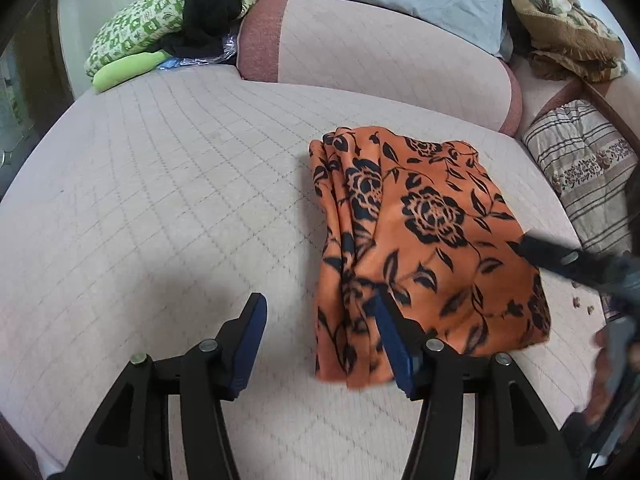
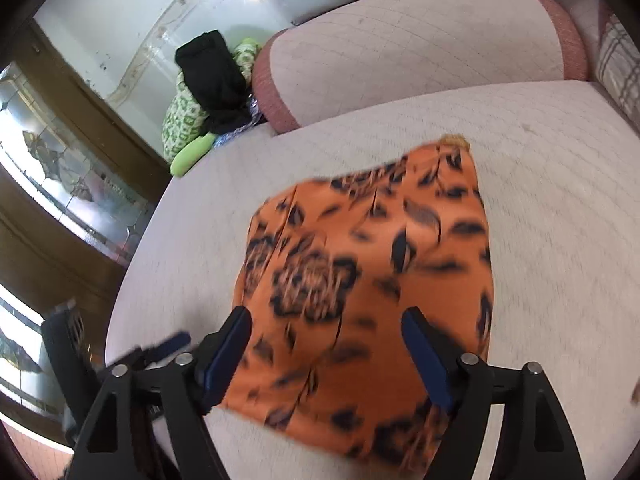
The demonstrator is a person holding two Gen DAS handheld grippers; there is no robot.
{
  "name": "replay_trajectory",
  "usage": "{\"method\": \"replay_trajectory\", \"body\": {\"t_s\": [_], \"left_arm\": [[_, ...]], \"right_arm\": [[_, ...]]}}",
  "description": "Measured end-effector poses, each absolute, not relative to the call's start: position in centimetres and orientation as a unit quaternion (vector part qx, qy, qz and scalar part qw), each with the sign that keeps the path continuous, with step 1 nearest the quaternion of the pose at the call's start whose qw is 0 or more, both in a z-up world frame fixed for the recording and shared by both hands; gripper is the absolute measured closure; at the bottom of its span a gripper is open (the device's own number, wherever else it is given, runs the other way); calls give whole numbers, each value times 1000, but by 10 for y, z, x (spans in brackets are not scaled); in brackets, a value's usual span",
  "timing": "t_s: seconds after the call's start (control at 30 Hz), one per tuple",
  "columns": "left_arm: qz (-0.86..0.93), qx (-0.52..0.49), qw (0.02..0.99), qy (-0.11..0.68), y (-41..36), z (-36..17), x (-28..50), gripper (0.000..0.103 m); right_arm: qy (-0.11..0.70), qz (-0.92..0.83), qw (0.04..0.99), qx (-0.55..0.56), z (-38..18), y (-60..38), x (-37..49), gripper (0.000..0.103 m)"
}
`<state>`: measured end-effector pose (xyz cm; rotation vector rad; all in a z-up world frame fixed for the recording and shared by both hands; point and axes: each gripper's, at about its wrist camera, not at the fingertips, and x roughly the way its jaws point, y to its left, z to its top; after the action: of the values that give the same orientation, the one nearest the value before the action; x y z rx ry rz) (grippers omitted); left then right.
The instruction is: Fold small clothes
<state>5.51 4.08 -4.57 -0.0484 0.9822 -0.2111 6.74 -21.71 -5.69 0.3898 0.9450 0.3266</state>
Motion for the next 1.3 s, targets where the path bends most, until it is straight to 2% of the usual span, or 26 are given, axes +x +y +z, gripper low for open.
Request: {"method": "replay_trajectory", "body": {"t_s": [0.13, 0.17, 0.27, 0.37, 0.53, 0.63, 0.77, 0.87, 1.3], "left_arm": [[-96, -20, 883, 460, 48, -27, 34, 46], [-93, -18, 886, 453, 50, -22, 27, 44], [-78, -19, 896, 437, 56, -9, 10, 31], [-75, -15, 902, 425, 55, 2, -7, 31], [-76, -3, 906, 415, 51, 11, -31, 30], [-66, 3, 911, 406, 49, 13, -42, 21], [-46, 17, 915, 402, 45, 13, -53, 21], [-26, 35, 915, 401, 42, 12, -57, 20], [-34, 39, 915, 400, 32, 14, -59, 18]], "right_arm": [[498, 140, 835, 187, -85, -206, 75, 22], [493, 137, 839, 184, -79, -204, 72, 22], [453, 155, 859, 183, -50, -196, 48, 22], [421, 155, 880, 155, -30, -187, 9, 22], [415, 132, 889, 137, -39, -179, -51, 22], [415, 117, 895, 116, -46, -174, -73, 22], [415, 84, 903, 73, -46, -168, -91, 22], [408, 51, 910, 48, -40, -169, -95, 9], [399, 6, 917, 21, -25, -174, -98, 9]]}}
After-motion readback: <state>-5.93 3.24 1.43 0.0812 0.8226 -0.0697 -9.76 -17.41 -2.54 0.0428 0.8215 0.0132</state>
